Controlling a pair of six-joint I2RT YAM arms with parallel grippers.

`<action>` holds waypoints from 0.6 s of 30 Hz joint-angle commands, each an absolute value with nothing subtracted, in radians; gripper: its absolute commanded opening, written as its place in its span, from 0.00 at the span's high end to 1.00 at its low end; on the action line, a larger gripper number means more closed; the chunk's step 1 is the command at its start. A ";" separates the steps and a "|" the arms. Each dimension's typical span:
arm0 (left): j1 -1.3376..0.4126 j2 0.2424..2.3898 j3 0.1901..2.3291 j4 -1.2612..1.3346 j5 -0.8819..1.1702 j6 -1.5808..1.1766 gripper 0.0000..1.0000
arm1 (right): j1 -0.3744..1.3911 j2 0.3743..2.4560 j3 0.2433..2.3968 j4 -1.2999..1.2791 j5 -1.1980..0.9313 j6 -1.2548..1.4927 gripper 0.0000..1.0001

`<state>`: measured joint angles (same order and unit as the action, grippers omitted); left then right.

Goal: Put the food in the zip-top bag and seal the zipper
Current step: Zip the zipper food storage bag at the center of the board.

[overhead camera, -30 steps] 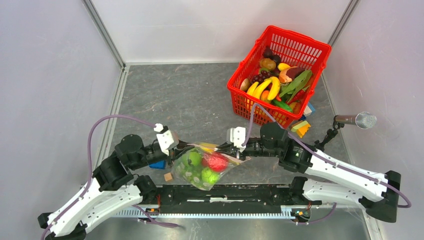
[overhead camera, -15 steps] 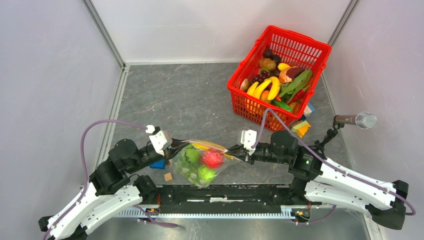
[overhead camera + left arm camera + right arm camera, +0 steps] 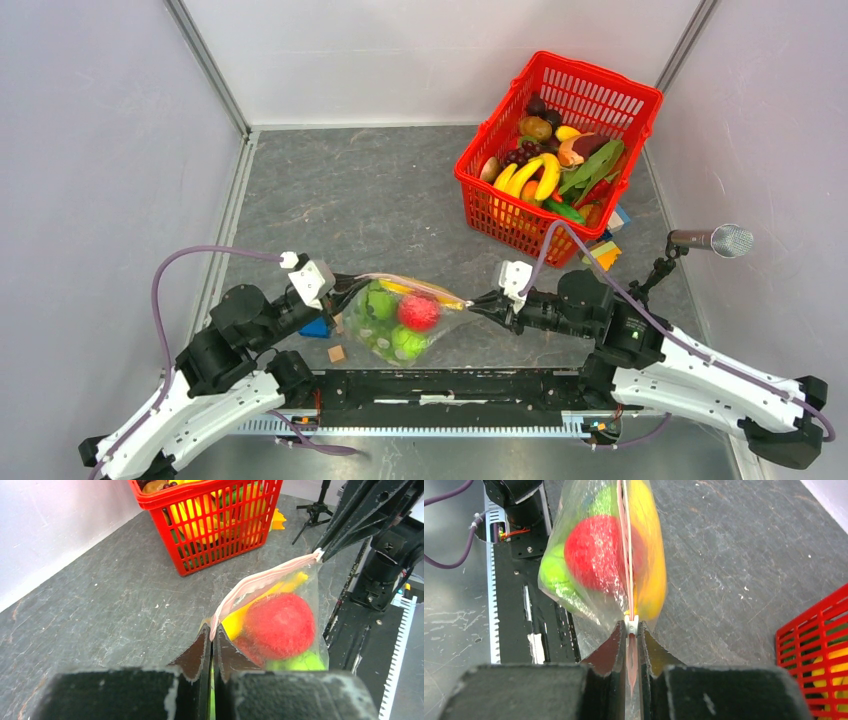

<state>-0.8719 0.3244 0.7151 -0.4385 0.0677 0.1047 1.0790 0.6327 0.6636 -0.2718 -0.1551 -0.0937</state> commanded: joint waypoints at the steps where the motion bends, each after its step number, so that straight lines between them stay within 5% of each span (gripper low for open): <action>1: -0.864 0.299 0.732 -0.316 -0.050 0.098 0.98 | 1.075 0.601 0.641 -0.387 -0.097 -0.055 1.00; 18: -0.863 0.288 0.726 -0.319 -0.065 0.094 0.98 | 1.076 0.528 0.640 -0.463 -0.023 -0.034 1.00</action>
